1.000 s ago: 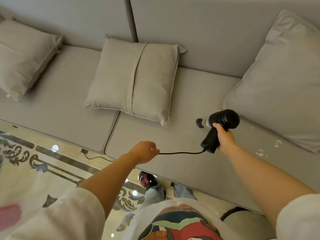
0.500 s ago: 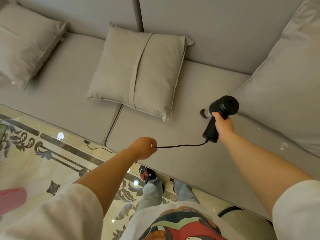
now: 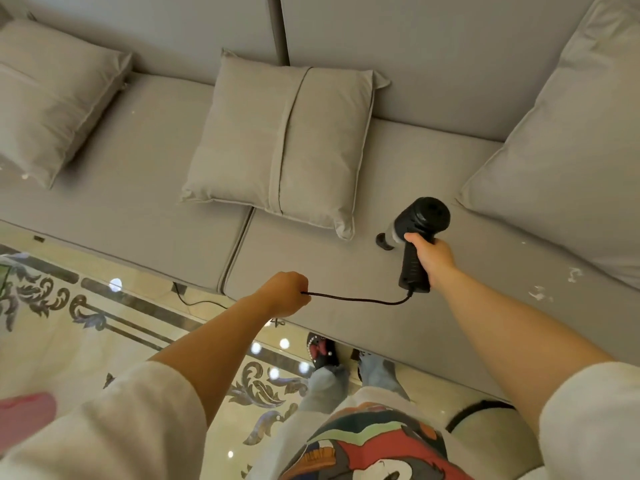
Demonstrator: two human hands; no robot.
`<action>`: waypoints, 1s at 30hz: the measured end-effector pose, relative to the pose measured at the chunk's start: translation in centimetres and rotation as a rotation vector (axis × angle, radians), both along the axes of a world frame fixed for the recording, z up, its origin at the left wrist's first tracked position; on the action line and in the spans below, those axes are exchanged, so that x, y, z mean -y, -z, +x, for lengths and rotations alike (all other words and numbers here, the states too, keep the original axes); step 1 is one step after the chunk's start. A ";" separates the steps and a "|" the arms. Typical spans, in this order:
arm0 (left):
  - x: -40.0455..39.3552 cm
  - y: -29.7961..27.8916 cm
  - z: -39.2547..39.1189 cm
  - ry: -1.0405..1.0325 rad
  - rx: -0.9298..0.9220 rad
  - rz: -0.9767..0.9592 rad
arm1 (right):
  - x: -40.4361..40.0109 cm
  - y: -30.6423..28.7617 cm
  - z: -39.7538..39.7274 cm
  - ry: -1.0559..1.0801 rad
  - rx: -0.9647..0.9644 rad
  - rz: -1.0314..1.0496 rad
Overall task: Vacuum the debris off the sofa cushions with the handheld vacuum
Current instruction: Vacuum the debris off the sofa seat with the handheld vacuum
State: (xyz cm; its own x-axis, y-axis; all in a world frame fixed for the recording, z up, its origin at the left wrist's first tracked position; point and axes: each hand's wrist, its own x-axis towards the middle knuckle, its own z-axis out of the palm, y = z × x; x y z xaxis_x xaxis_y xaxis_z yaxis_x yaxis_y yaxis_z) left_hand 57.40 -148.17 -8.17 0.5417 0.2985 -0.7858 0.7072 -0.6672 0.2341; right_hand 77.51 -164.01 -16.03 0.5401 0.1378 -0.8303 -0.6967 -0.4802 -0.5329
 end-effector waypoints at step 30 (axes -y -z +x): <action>19.2 -0.7 13.5 0.352 0.045 -0.039 | 29.8 -5.0 2.8 0.583 -0.013 -0.013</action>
